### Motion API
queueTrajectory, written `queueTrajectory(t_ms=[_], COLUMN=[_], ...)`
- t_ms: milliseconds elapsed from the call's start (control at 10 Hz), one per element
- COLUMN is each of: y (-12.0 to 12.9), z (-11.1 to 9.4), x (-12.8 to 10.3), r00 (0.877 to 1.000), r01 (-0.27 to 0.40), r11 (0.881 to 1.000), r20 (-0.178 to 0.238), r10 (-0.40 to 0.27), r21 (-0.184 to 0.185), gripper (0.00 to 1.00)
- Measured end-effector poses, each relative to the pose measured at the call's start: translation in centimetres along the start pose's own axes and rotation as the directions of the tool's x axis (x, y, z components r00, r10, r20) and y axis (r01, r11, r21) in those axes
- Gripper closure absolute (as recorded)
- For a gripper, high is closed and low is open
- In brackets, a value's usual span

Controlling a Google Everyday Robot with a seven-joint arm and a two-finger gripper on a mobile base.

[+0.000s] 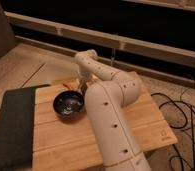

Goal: Place the eraser on the white sponge

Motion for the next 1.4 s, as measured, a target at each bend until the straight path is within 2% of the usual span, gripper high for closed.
queueTrajectory(t_ms=[100, 200, 400, 600, 800, 1000, 1200, 1400], y=[0.0, -0.1, -0.3, -0.6, -0.9, -1.2, -1.3, -1.0], z=[0.3, 0.4, 0.3, -0.1, -0.6, -2.0, -4.4, -6.2], x=[0.0, -0.1, -0.4, -0.5, -0.2, 0.3, 1.0, 1.9], r00=[1.0, 1.0, 1.0, 1.0, 1.0, 1.0, 1.0, 0.999], r01=[0.004, 0.009, 0.017, 0.019, 0.001, -0.014, -0.028, -0.05], r11=[1.0, 1.0, 0.999, 0.999, 0.998, 0.997, 0.994, 0.992], r20=[-0.01, -0.013, -0.012, -0.005, -0.001, 0.0, 0.007, 0.013], r10=[-0.004, -0.009, -0.017, -0.018, -0.001, 0.014, 0.028, 0.049], r21=[0.007, 0.017, 0.034, 0.05, 0.057, 0.078, 0.103, 0.112], gripper=[0.35, 0.4, 0.59, 0.83, 0.99, 1.0, 1.0, 1.0])
